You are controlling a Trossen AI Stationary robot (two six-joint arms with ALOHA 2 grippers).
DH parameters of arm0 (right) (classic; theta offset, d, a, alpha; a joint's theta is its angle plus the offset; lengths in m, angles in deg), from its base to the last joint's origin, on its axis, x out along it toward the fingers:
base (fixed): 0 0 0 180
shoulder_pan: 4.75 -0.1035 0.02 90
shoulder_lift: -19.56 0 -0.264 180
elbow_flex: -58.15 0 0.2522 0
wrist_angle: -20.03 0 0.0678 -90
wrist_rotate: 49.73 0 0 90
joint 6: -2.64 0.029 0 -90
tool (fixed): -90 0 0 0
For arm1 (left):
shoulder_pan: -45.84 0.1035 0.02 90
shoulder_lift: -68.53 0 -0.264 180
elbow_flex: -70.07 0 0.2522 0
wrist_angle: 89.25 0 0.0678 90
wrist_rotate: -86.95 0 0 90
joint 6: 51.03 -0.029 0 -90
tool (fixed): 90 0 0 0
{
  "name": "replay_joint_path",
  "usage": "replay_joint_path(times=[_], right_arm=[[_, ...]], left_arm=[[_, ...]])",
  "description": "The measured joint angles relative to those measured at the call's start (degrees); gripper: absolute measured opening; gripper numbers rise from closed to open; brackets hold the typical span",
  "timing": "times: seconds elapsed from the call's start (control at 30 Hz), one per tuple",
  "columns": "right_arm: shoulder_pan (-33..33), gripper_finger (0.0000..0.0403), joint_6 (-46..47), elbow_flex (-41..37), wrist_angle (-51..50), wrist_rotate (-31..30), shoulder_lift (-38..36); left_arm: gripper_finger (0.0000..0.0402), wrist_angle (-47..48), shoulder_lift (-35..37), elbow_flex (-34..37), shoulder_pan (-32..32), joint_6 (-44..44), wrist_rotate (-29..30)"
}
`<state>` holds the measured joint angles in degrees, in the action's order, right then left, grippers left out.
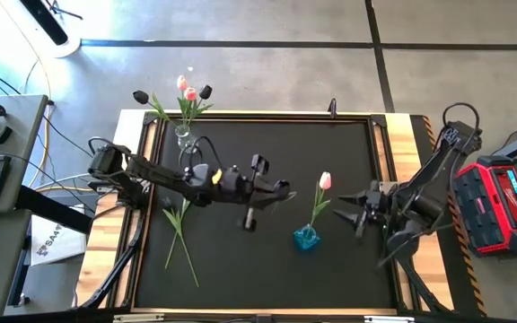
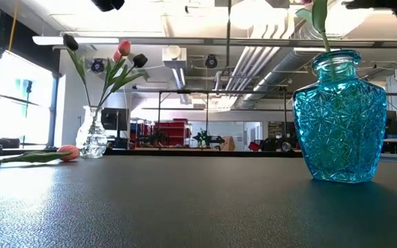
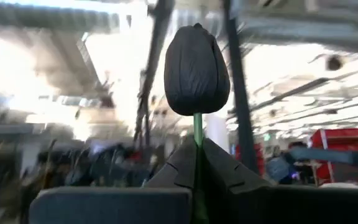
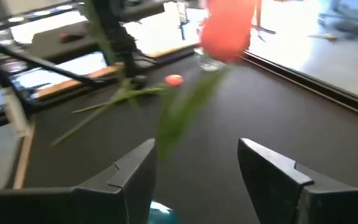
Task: Sort flowers into vase by color
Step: Put the right black flower into the blue vase
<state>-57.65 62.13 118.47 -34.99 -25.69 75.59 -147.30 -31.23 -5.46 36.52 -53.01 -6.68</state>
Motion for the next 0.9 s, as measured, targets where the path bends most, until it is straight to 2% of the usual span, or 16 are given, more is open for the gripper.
replay_joint_path(times=[0.17, 0.3, 0.63, 0.73, 0.9], right_arm=[[1.7, 0.0213, 16.2, 0.0, -14.2, 0.0, 0.0], [2.7, 0.0213, 24.0, 0.0, -20.3, 0.6, 0.2], [3.4, 0.0213, 25.1, -2.0, -21.0, 1.8, 0.2], [3.4, 0.0213, 25.1, -2.4, -21.3, 2.7, 0.2], [3.4, 0.0213, 25.1, -2.4, -21.4, 3.6, 0.2]], left_arm=[[0.0001, -4.8, -1.5, -0.9, -0.2, -2.7, -4.5], [0.0000, -10.6, -6.6, -4.6, -0.2, -0.2, -7.8], [0.0000, -13.6, -20.5, -20.5, 0.0, 9.4, -12.3], [0.0000, -13.4, -23.2, -23.2, 0.0, 9.4, -12.2], [0.0000, -12.4, -24.2, -23.3, 0.0, 9.4, -11.3]])
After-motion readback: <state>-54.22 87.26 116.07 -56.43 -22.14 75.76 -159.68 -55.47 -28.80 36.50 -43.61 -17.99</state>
